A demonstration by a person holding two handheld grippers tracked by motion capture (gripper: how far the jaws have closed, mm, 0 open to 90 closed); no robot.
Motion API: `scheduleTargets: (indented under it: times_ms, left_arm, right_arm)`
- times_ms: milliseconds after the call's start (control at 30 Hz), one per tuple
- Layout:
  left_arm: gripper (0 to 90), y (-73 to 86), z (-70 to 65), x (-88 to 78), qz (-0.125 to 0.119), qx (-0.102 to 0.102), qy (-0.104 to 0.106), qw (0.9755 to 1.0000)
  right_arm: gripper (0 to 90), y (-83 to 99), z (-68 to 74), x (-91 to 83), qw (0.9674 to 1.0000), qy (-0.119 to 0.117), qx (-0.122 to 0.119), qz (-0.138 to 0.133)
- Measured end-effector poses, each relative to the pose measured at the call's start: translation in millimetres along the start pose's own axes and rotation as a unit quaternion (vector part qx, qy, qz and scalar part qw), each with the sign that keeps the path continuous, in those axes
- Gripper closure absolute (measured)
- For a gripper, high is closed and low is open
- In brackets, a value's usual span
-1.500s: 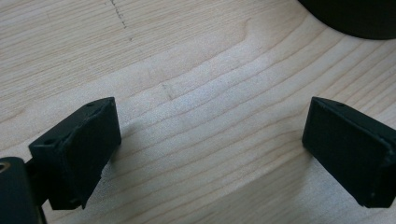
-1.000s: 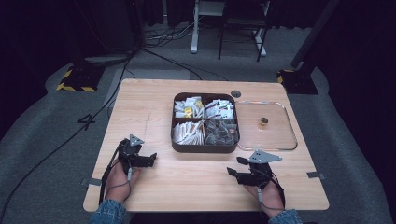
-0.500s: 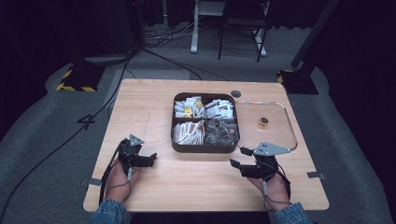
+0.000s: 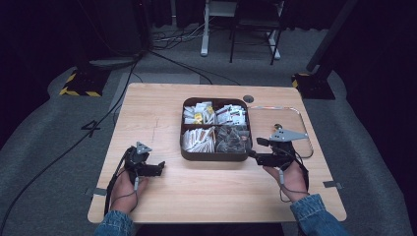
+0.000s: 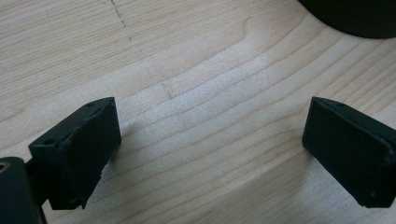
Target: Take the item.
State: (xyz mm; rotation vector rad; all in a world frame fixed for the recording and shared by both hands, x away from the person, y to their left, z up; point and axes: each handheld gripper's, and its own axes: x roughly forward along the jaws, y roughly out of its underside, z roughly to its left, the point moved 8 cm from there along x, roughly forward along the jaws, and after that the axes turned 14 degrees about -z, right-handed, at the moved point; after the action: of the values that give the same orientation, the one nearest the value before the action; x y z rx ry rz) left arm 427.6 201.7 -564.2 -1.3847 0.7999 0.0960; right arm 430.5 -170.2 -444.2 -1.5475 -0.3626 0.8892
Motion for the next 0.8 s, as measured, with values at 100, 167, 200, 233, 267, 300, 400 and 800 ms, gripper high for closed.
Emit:
scheduleTargets:
  times_ms: [100, 167, 200, 233, 267, 300, 400, 800]
  left_arm:
    - [4.6, 0.0, 0.0, 0.0, 0.0, 0.0, 0.0, 1.0]
    - [4.6, -0.2, 0.1, 0.3, 0.0, -0.001, 0.0, 1.0]
    - [4.6, -0.5, 0.8, 0.6, 0.0, 0.002, 0.0, 1.0]
    - [4.6, -0.7, 0.7, 1.0, 0.0, -0.001, -0.001, 1.0]
    - [4.6, -0.9, 0.9, 1.2, -0.001, 0.0, -0.001, 1.0]
    - [4.6, -0.8, 0.7, 1.1, 0.0, -0.001, -0.001, 1.0]
    - [4.6, -0.7, 0.7, 1.1, 0.0, -0.001, -0.001, 1.0]
    - [4.6, -0.7, 0.7, 1.1, 0.0, -0.001, -0.001, 1.0]
  right_arm:
    - [36.9, -6.2, -7.3, 6.5, 1.0, 0.001, 0.003, 0.001]
    - [37.0, -8.1, -10.3, 9.3, 1.0, 0.002, 0.002, 0.003]
    - [37.1, -10.2, -13.0, 12.3, 1.0, 0.003, 0.002, 0.004]
    - [37.7, -14.7, -18.0, 19.2, 0.9999, 0.006, 0.003, 0.009]
    - [37.9, -16.7, -20.2, 23.1, 0.9999, 0.006, 0.004, 0.011]
    - [38.1, -18.8, -22.2, 27.3, 0.9999, 0.008, 0.006, 0.012]
    - [38.3, -24.3, -27.5, 39.9, 0.9998, 0.011, 0.003, 0.018]
    - [39.0, -41.7, -46.1, 76.8, 0.9994, 0.02, 0.012, 0.026]
